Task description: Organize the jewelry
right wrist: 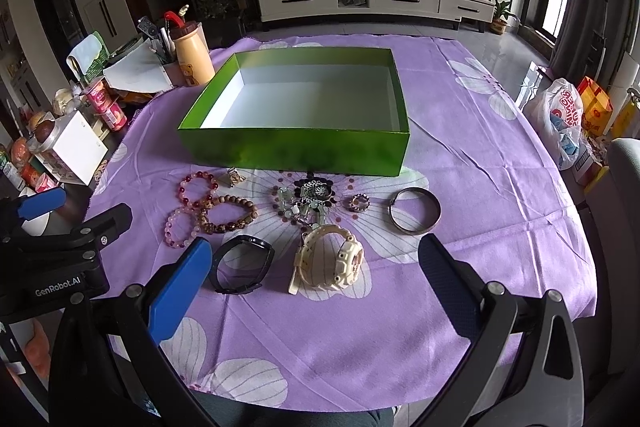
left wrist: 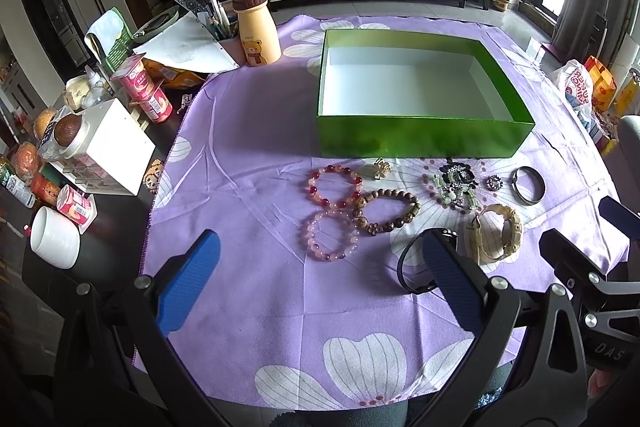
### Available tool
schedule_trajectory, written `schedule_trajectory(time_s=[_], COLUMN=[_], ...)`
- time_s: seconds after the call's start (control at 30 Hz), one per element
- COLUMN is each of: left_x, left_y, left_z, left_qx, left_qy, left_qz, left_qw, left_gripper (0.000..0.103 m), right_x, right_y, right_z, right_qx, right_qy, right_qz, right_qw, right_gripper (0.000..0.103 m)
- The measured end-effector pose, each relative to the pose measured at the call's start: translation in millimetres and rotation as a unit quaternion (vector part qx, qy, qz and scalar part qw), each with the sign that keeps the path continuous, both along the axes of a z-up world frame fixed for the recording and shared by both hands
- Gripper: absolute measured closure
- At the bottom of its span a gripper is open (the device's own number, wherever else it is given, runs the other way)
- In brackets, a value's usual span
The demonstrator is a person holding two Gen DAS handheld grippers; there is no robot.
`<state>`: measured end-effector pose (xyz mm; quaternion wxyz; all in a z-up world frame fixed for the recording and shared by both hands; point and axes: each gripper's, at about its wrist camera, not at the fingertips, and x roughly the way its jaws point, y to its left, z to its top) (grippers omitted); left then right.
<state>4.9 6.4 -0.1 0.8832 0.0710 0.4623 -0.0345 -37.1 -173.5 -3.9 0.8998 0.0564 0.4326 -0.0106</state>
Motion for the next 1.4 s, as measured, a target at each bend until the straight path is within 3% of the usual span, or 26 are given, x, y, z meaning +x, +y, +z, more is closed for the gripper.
schedule_trajectory(time_s=[1.4], left_x=[0.7], left_y=[-1.4], left_z=[-0.8], left_qx=[0.000], left_qy=[0.003], left_qz=[-0.001], left_qw=[1.0000], left_gripper=[0.002], right_x=[1.0], right_y=[-1.2], right_z=[-3.2], right_qx=[0.001], right_qy=[0.002], right_qz=[0.003], right_qw=[1.000], right_gripper=[0.001])
